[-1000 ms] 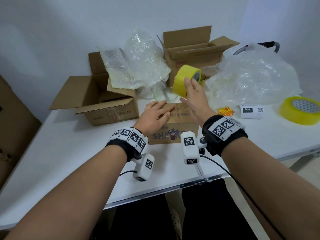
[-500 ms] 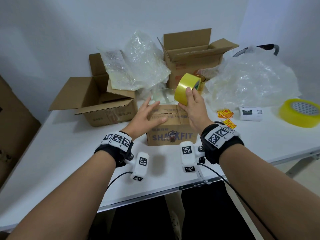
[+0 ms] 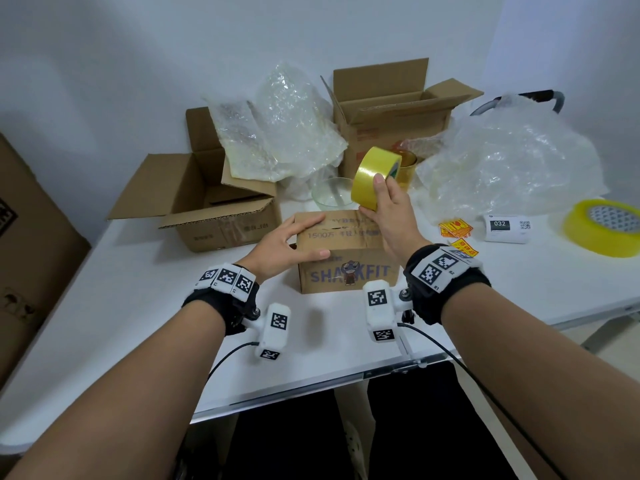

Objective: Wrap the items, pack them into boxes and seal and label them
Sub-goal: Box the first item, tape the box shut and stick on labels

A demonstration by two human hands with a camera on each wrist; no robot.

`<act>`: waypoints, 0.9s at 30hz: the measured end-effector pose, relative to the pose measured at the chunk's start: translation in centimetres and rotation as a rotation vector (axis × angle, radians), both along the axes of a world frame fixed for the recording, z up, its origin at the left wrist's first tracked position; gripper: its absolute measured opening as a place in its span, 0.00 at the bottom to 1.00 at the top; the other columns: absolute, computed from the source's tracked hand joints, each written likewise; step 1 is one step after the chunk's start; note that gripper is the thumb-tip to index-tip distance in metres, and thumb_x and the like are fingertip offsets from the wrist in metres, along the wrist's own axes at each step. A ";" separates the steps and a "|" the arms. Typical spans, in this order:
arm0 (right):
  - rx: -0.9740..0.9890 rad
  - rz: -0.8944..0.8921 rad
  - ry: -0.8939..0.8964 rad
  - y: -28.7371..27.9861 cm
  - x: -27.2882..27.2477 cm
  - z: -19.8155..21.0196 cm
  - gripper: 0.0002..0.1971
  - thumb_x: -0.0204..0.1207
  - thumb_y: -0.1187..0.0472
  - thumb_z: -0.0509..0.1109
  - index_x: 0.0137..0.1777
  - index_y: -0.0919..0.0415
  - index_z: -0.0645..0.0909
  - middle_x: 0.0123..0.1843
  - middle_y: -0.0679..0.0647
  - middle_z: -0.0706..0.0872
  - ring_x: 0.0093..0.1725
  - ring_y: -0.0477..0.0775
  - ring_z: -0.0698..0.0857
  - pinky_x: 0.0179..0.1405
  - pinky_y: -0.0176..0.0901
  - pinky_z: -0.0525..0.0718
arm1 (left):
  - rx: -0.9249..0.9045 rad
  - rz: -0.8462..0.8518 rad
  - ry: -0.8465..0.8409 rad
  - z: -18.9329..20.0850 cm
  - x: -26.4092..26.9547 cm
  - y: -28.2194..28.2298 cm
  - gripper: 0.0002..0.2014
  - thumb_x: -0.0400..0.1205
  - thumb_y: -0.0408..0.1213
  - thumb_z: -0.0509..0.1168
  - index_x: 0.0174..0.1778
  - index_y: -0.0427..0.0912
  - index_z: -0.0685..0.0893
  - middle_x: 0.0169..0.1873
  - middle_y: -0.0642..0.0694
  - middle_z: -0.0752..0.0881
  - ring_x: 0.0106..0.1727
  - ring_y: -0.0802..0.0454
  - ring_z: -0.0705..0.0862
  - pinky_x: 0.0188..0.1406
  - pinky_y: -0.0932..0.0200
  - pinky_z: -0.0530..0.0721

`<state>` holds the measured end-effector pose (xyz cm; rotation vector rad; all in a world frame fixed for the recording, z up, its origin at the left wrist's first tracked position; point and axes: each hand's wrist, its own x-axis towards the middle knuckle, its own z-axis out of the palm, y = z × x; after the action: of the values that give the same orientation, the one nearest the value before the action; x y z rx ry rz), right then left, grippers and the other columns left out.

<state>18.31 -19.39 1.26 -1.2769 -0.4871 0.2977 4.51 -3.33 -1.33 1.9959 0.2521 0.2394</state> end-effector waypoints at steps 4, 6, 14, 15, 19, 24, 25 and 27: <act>-0.001 0.022 0.004 1.0 -0.8 -0.1 0.11 0.88 0.52 0.55 0.60 0.54 0.77 0.59 0.51 0.82 0.61 0.49 0.82 0.66 0.53 0.83 | -0.038 0.026 0.018 0.2 -1.4 0.6 0.34 0.71 0.42 0.80 0.74 0.60 0.78 0.70 0.63 0.74 0.72 0.68 0.73 0.68 0.67 0.79; -0.008 0.036 0.003 1.8 -1.5 -0.1 0.13 0.88 0.51 0.56 0.63 0.55 0.77 0.63 0.54 0.81 0.65 0.52 0.81 0.66 0.55 0.83 | -0.052 0.041 0.028 0.2 -2.4 1.2 0.40 0.71 0.42 0.81 0.78 0.61 0.72 0.70 0.66 0.75 0.71 0.70 0.73 0.72 0.62 0.76; -0.029 0.056 -0.004 4.6 -4.6 0.2 0.13 0.89 0.52 0.55 0.63 0.56 0.76 0.56 0.44 0.81 0.58 0.44 0.81 0.65 0.51 0.84 | -0.141 0.130 0.089 -0.2 -5.9 2.9 0.51 0.68 0.46 0.81 0.85 0.60 0.59 0.75 0.59 0.74 0.65 0.75 0.73 0.68 0.65 0.74; -0.028 0.056 -0.001 4.8 -4.8 0.2 0.12 0.88 0.52 0.55 0.62 0.55 0.76 0.54 0.43 0.80 0.57 0.43 0.80 0.65 0.51 0.84 | -0.140 0.131 0.090 -0.2 -6.0 3.0 0.50 0.70 0.44 0.80 0.85 0.60 0.58 0.75 0.59 0.74 0.61 0.80 0.74 0.64 0.70 0.75; -0.040 0.046 0.009 4.9 -4.8 0.3 0.09 0.88 0.51 0.56 0.57 0.49 0.77 0.60 0.50 0.80 0.63 0.51 0.80 0.64 0.51 0.85 | -0.172 0.133 0.088 -0.4 -5.8 2.9 0.47 0.75 0.38 0.77 0.85 0.58 0.56 0.71 0.58 0.75 0.50 0.88 0.75 0.46 0.81 0.75; -0.047 0.047 0.007 5.0 -5.0 0.5 0.08 0.88 0.51 0.56 0.55 0.46 0.77 0.57 0.47 0.81 0.61 0.49 0.81 0.62 0.48 0.85 | -0.203 0.220 0.013 -0.9 -4.6 0.9 0.51 0.72 0.60 0.75 0.86 0.57 0.51 0.81 0.51 0.65 0.74 0.58 0.74 0.71 0.58 0.75; -0.052 0.049 0.007 4.9 -5.1 0.6 0.08 0.88 0.51 0.56 0.54 0.45 0.77 0.56 0.47 0.81 0.60 0.49 0.81 0.62 0.48 0.85 | -0.153 0.257 0.006 -1.0 -4.3 0.6 0.51 0.72 0.64 0.72 0.86 0.57 0.52 0.82 0.51 0.63 0.77 0.55 0.72 0.74 0.53 0.74; -0.057 0.047 0.008 4.9 -5.1 0.5 0.09 0.88 0.51 0.56 0.52 0.44 0.77 0.56 0.45 0.81 0.59 0.47 0.81 0.61 0.47 0.85 | -0.063 0.310 -0.021 -1.4 -3.7 0.4 0.43 0.78 0.64 0.66 0.85 0.54 0.56 0.83 0.51 0.62 0.80 0.53 0.67 0.79 0.45 0.70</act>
<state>13.23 -14.53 1.78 -1.3200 -0.5051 0.3579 0.77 -2.95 -2.77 1.8860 0.5500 0.4439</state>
